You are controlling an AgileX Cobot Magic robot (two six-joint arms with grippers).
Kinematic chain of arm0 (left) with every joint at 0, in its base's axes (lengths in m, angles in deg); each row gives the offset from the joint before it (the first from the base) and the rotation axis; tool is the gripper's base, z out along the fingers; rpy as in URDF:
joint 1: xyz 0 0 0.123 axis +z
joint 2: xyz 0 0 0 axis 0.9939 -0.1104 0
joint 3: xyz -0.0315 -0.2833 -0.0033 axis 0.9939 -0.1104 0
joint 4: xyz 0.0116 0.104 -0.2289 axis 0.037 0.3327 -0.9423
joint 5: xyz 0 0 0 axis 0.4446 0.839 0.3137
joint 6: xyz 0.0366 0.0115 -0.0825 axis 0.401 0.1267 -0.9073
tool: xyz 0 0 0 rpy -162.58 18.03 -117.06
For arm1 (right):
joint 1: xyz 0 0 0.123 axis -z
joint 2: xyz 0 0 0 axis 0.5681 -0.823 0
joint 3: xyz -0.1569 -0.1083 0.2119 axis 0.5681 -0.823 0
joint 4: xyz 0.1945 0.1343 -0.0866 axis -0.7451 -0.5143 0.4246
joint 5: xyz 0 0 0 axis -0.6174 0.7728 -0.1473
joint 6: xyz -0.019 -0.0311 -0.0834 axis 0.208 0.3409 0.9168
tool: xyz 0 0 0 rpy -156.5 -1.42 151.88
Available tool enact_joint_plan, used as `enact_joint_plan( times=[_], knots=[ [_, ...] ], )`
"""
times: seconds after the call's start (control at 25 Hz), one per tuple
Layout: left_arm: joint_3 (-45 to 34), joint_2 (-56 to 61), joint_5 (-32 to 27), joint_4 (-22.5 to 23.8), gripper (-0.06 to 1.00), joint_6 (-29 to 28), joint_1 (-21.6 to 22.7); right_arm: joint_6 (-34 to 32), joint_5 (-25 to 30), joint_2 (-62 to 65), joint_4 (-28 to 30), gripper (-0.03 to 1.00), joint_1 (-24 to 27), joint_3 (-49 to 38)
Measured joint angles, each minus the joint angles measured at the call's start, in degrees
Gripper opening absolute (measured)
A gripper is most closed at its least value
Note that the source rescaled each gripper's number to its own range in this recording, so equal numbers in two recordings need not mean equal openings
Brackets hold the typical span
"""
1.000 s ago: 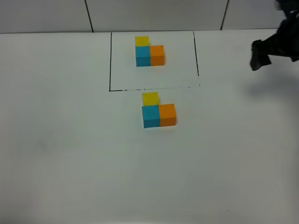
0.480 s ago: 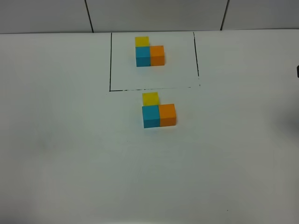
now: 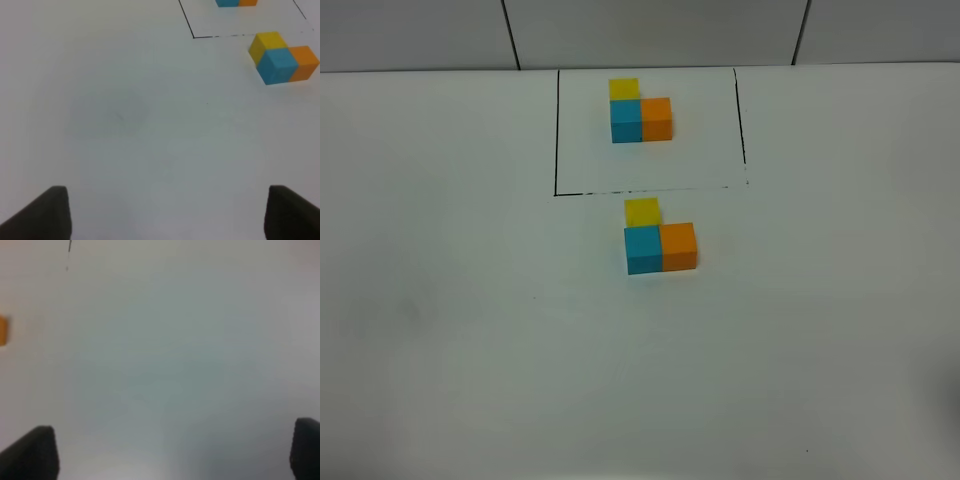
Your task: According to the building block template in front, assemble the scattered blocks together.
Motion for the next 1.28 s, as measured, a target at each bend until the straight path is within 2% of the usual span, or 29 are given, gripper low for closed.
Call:
enact_joint_plan(
  times=[0.2, 0.36, 0.6, 0.76, 1.08, 1.28],
  knots=[
    [0.0, 0.0, 0.0, 0.0, 0.66, 0.0, 0.0, -1.78, 8.31, 12.13, -1.37, 0.88, 0.0, -3.44],
    [0.0, 0.0, 0.0, 0.0, 0.66, 0.0, 0.0, -5.13, 12.1, 18.25, -1.37, 0.88, 0.0, -3.69],
    [0.0, 0.0, 0.0, 0.0, 0.66, 0.0, 0.0, -6.89, 12.55, 21.79, -1.37, 0.88, 0.0, -6.97],
    [0.0, 0.0, 0.0, 0.0, 0.66, 0.0, 0.0, -3.68, 10.9, 24.26, -1.37, 0.87, 0.0, -7.53],
    [0.0, 0.0, 0.0, 0.0, 0.66, 0.0, 0.0, -0.83, 10.1, 26.37, -0.85, 0.86, -5.68, -8.43],
    [0.0, 0.0, 0.0, 0.0, 0.66, 0.0, 0.0, -1.88, 10.05, 31.39, -0.3, 0.85, -6.19, -8.43]
  ],
)
